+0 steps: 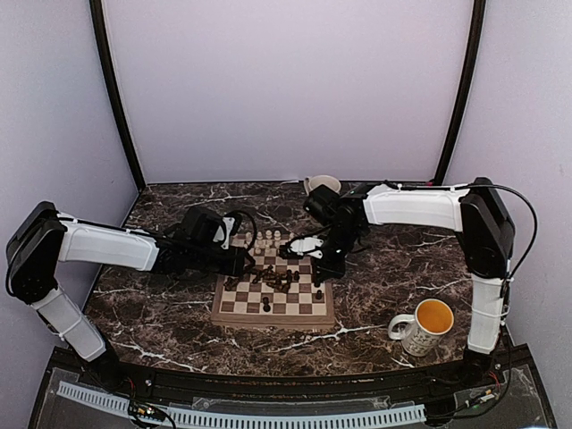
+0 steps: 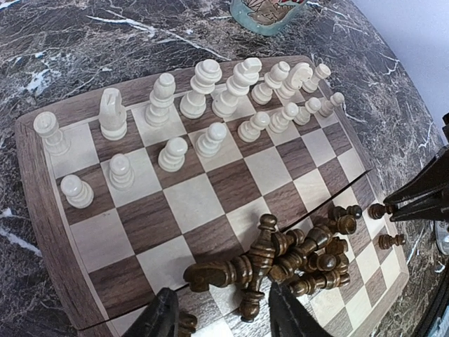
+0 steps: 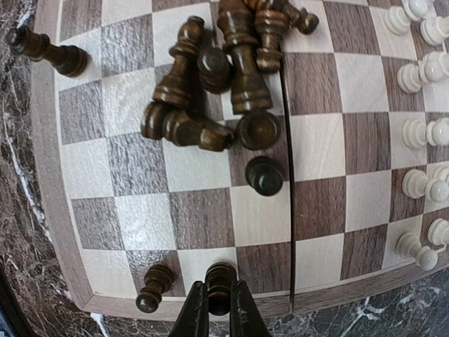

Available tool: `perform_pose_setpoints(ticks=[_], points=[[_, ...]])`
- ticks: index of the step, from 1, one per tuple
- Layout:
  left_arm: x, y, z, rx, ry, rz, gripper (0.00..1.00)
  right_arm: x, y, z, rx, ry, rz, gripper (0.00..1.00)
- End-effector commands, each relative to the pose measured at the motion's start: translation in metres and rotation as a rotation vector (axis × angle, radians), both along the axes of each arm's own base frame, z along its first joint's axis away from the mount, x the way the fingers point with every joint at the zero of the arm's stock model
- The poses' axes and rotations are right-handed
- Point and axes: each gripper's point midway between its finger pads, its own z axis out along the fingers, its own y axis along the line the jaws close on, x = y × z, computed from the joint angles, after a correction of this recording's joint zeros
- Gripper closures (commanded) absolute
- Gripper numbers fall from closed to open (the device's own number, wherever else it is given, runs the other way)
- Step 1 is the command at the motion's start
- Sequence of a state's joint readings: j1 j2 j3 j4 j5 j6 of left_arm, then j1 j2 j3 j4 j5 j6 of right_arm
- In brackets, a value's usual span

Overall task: Set up the chess pieces on the board
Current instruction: Pick up the pawn from the chessboard, then place the pawn at b7.

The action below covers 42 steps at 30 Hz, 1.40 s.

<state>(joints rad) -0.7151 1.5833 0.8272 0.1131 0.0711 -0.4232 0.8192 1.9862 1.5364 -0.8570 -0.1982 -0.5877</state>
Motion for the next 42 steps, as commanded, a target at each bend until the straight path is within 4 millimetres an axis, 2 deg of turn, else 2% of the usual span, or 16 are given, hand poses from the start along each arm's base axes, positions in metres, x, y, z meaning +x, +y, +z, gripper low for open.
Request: perform_pose_setpoints(ticks=[1, 6, 11, 23, 35, 38, 42], points=[[-0.001, 0.003, 0.007, -0.023, -0.010, 0.008, 0.54, -0.010, 0.024, 0.013, 0.051, 0.005, 0.044, 0.94], [-0.002, 0.005, 0.008, -0.024, -0.012, 0.010, 0.54, -0.024, 0.035, 0.011, 0.057, 0.024, 0.074, 0.94], [-0.003, 0.005, 0.008, -0.028, -0.012, 0.010, 0.54, -0.036, 0.035, 0.006, 0.044, 0.048, 0.099, 0.94], [-0.003, 0.005, 0.007, -0.034, -0.007, 0.011, 0.54, -0.042, 0.030, -0.009, 0.003, 0.063, 0.099, 0.93], [-0.004, 0.004, 0.004, -0.032, 0.000, 0.010, 0.54, -0.045, 0.029, -0.012, -0.006, 0.067, 0.104, 0.87], [-0.003, 0.003, 0.004, -0.035, 0.001, 0.007, 0.54, -0.045, 0.032, -0.008, 0.008, 0.068, 0.098, 0.82], [-0.004, 0.003, 0.003, -0.033, 0.001, 0.007, 0.54, -0.045, 0.042, 0.014, 0.074, 0.097, 0.084, 0.75]])
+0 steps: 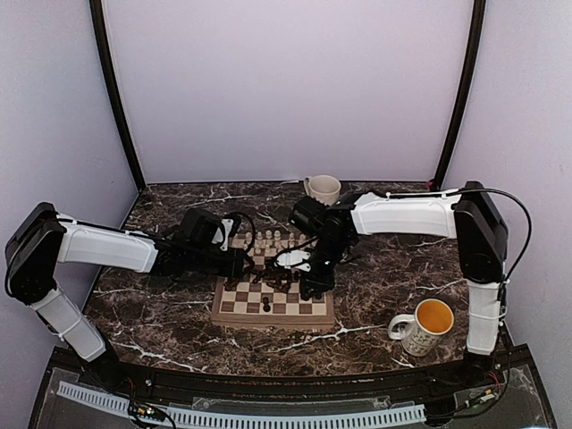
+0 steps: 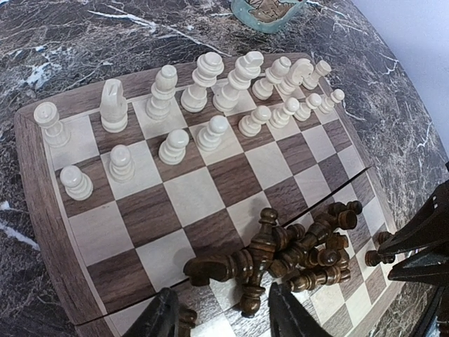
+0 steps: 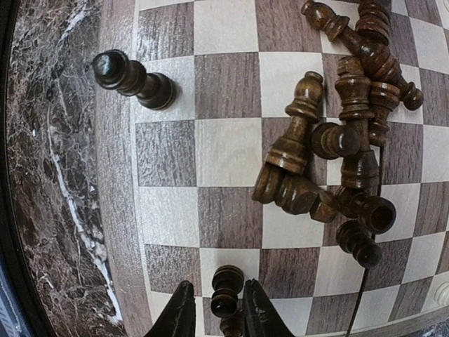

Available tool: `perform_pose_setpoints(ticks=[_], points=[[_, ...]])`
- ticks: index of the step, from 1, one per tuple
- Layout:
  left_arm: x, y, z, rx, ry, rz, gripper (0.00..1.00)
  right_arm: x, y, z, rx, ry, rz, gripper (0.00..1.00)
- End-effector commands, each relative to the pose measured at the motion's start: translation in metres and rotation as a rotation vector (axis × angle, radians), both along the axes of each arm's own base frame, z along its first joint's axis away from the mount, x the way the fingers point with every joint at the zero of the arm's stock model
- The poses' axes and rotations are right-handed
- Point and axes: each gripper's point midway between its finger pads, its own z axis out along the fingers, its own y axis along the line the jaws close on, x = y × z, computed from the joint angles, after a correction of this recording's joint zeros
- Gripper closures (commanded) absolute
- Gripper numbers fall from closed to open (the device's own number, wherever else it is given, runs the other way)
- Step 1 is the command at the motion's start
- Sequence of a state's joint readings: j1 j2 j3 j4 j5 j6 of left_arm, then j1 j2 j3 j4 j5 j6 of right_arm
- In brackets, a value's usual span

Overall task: Set up the chess pieces on the board
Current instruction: Place the pawn at b7, then pick up the pawn from the chessboard.

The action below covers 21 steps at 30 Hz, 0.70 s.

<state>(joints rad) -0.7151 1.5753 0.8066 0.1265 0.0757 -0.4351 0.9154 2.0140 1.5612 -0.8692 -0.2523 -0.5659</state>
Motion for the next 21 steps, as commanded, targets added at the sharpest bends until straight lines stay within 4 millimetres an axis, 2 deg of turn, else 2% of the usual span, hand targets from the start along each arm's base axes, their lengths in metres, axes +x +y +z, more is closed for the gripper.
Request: perform_pose_setpoints(ticks=[1, 5, 9, 14, 21], points=[[-0.001, 0.002, 0.006, -0.024, -0.005, 0.003, 0.54, -0.005, 0.012, 0.022, 0.064, 0.054, -0.009, 0.74], [-0.001, 0.003, 0.008, -0.022, -0.014, 0.001, 0.54, 0.008, 0.013, 0.041, 0.114, 0.068, -0.041, 0.72], [-0.001, 0.002, 0.009, -0.021, -0.017, -0.007, 0.54, 0.038, 0.014, 0.044, 0.130, 0.020, -0.121, 0.71], [0.001, -0.001, 0.012, -0.025, -0.020, -0.014, 0.54, 0.065, 0.012, 0.028, 0.081, -0.072, -0.169, 0.70], [0.002, 0.000, 0.016, -0.013, -0.028, -0.017, 0.54, 0.076, 0.014, 0.012, 0.042, -0.095, -0.178, 0.65]])
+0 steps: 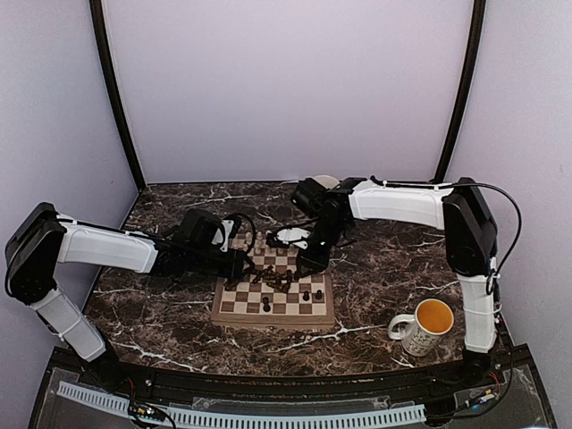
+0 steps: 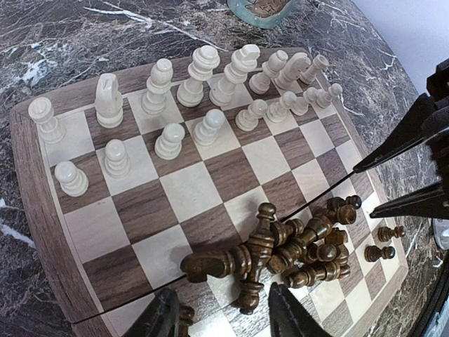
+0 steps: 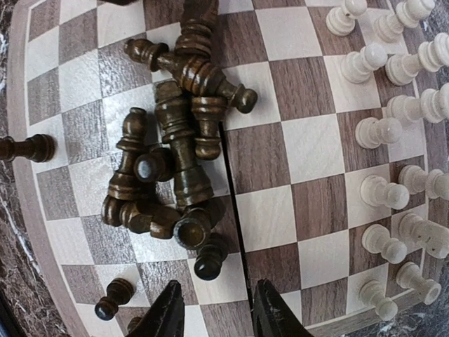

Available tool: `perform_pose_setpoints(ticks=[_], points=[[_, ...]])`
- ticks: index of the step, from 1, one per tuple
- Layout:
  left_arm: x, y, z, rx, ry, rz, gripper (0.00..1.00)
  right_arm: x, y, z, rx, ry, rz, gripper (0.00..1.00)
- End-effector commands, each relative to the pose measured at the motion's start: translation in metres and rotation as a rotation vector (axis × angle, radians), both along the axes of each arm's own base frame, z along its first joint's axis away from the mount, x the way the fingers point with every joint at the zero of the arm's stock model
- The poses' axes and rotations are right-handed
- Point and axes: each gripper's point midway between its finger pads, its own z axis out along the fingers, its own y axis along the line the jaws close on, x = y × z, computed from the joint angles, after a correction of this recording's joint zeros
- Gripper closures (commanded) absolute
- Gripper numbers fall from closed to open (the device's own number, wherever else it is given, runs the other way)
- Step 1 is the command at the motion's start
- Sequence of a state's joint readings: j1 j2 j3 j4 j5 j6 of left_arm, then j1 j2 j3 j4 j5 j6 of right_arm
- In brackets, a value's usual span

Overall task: Set up the chess pieces on the board
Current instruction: Pick up the pawn from the chessboard.

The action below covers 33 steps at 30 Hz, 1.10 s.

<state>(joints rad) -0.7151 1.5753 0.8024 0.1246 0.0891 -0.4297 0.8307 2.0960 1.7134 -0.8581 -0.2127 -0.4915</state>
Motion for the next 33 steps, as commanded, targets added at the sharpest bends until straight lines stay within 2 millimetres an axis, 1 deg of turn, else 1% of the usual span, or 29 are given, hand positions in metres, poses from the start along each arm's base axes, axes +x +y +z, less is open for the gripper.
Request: perform_pose_setpoints(ticks=[1, 5, 8, 10, 16, 21, 26, 30, 33], points=[[0.005, 0.000, 0.019, -0.012, -0.037, -0.005, 0.54, 0.012, 0.009, -0.003, 0.001, -0.029, -0.013, 0.64], [0.006, -0.001, 0.019, -0.008, -0.037, -0.011, 0.54, 0.012, 0.013, -0.011, -0.007, -0.006, -0.009, 0.64], [0.006, -0.001, 0.021, -0.009, -0.042, -0.013, 0.54, 0.013, 0.016, -0.015, -0.005, 0.006, -0.009, 0.66], [0.006, -0.001, 0.021, -0.008, -0.044, -0.013, 0.54, 0.013, 0.017, -0.015, -0.003, 0.010, -0.007, 0.70], [0.006, 0.000, 0.019, -0.002, -0.042, -0.012, 0.54, 0.012, 0.015, -0.013, -0.005, 0.009, -0.010, 0.88], [0.006, -0.001, 0.018, -0.009, -0.038, -0.014, 0.54, 0.012, 0.008, -0.006, -0.007, -0.010, -0.021, 0.93], [0.006, -0.001, 0.017, -0.007, -0.039, -0.014, 0.54, 0.012, 0.000, 0.010, 0.013, -0.032, -0.039, 0.94], [0.005, -0.001, 0.015, -0.004, -0.035, -0.013, 0.54, 0.005, -0.004, 0.019, 0.030, -0.037, -0.026, 0.94], [0.005, -0.001, 0.014, -0.009, -0.032, -0.012, 0.54, -0.009, -0.003, 0.024, 0.058, -0.007, 0.019, 0.94]])
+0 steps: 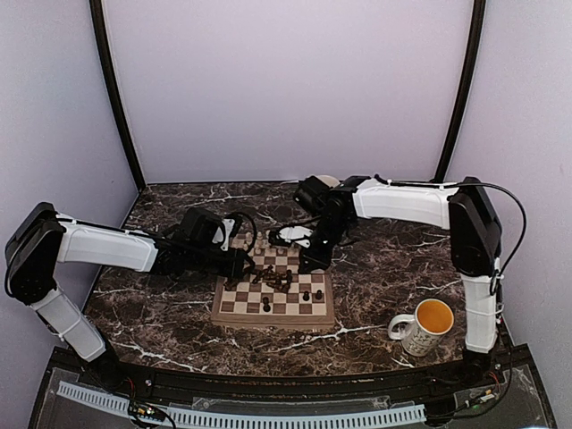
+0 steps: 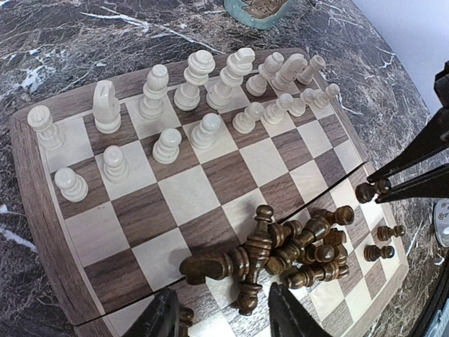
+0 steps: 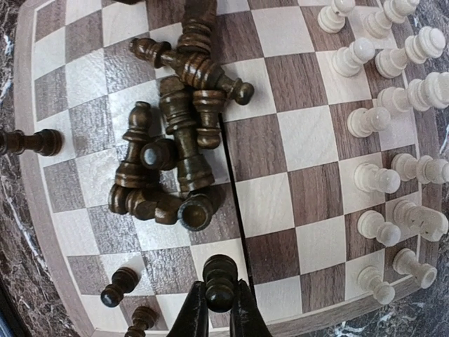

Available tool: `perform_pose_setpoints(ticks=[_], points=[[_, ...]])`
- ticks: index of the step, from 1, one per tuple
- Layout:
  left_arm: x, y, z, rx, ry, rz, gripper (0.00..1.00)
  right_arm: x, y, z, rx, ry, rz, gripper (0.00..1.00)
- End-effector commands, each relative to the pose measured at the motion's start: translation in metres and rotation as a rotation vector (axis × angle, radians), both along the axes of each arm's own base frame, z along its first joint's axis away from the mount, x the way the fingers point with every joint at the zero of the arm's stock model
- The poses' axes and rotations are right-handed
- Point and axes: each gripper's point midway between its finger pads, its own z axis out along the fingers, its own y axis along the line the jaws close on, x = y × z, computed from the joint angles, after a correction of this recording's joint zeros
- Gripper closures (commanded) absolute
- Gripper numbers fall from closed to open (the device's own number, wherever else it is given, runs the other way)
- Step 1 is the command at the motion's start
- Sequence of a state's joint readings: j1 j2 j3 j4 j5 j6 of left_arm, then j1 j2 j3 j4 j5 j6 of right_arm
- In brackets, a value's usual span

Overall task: Set up the chess pieces on the board
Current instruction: Pick up the pawn from the chessboard, then place the pawn at c7.

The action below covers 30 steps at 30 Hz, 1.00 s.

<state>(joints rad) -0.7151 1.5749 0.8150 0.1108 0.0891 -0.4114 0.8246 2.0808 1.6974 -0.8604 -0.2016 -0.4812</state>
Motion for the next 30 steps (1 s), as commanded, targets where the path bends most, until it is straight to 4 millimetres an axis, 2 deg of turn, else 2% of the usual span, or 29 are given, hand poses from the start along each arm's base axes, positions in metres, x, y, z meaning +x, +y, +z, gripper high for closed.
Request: perform_pose_setpoints(ticks=[1, 7, 13, 22, 30], points=[[0.004, 0.000, 0.011, -0.020, -0.021, 0.002, 0.54, -0.015, 0.004, 0.023, 0.074, 0.004, 0.055, 0.94], [0.003, 0.000, 0.010, -0.018, -0.017, 0.001, 0.54, -0.048, 0.013, 0.016, 0.062, 0.038, 0.148, 0.93], [0.003, 0.001, 0.009, -0.018, -0.016, 0.005, 0.54, -0.066, 0.022, 0.004, 0.043, 0.060, 0.196, 0.92], [0.002, 0.003, 0.006, -0.013, -0.013, 0.009, 0.54, -0.070, 0.019, -0.016, -0.023, 0.075, 0.206, 0.91], [0.002, 0.002, 0.005, -0.016, -0.012, 0.008, 0.54, -0.070, 0.023, -0.021, -0.024, 0.080, 0.206, 0.90]])
